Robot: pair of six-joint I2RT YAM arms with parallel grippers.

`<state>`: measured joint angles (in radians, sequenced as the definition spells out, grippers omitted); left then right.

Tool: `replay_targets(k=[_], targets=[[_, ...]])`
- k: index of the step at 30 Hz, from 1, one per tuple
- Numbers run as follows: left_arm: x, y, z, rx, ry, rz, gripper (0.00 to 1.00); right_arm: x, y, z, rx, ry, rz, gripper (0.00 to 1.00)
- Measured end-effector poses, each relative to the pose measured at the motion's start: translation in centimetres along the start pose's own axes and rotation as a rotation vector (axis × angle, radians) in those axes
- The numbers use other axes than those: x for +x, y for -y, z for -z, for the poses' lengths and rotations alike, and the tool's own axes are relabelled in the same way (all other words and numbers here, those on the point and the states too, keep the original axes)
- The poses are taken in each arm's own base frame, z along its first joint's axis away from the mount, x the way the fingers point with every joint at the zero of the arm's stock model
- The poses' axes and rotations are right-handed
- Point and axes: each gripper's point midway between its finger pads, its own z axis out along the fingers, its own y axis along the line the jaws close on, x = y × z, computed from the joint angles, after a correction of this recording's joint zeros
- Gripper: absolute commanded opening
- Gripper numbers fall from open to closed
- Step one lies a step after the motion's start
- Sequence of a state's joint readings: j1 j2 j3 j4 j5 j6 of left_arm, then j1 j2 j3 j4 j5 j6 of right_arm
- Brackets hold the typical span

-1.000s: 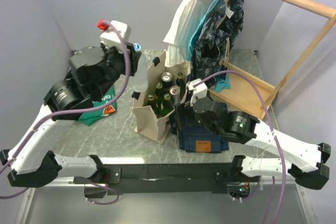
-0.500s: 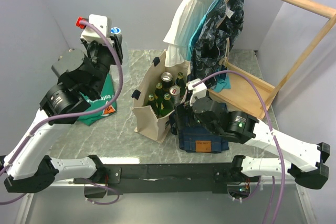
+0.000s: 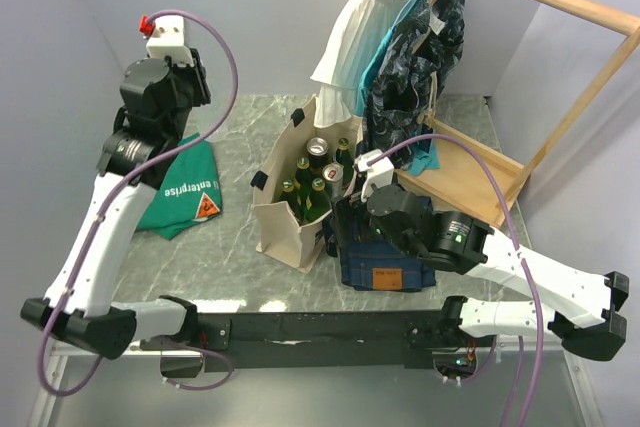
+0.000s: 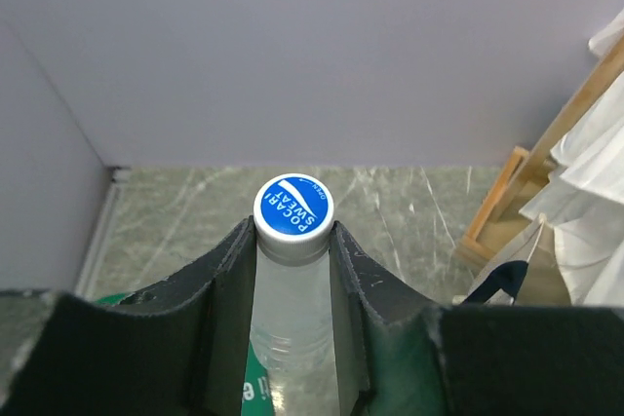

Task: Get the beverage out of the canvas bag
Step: Place the drink at the center of the board.

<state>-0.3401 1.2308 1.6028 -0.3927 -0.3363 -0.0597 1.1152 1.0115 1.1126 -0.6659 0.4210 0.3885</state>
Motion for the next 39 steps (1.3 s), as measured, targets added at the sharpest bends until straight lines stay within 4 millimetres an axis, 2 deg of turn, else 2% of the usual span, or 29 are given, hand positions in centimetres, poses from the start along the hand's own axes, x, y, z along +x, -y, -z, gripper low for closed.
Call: replay_targets(k=[5,11,15,19,24,31,39], targets=[[4.8,-1.0,-3.7,0.017,-0.090,0.059,0.01,-0.2,0.0,0.1,0.001,0.003,-0.001,1.00],[12.1,-2.7,-7.5,0.005,-0.195,0.123,0.01,-1.6,0.1,1.1,0.003,0.023,-0.010,1.00],[15.9,-2.6,-10.8,0.010,-0.250,0.134,0.01,-2.5,0.3,1.7,0.008,0.045,-0.014,1.00],[18.7,-1.9,-12.7,0.032,-0.287,0.150,0.01,-2.5,0.5,1.8,0.012,0.048,-0.006,1.00],[20.2,-1.4,-14.6,0.049,-0.298,0.153,0.01,-2.3,0.4,1.5,0.017,0.039,-0.003,1.00],[21.2,-1.4,-16.0,0.053,-0.304,0.124,0.01,-2.3,0.4,1.4,0.019,0.038,-0.004,1.00],[21.5,-1.8,-16.3,0.039,-0.305,0.098,0.01,-2.5,0.5,1.6,0.018,0.046,-0.014,1.00]])
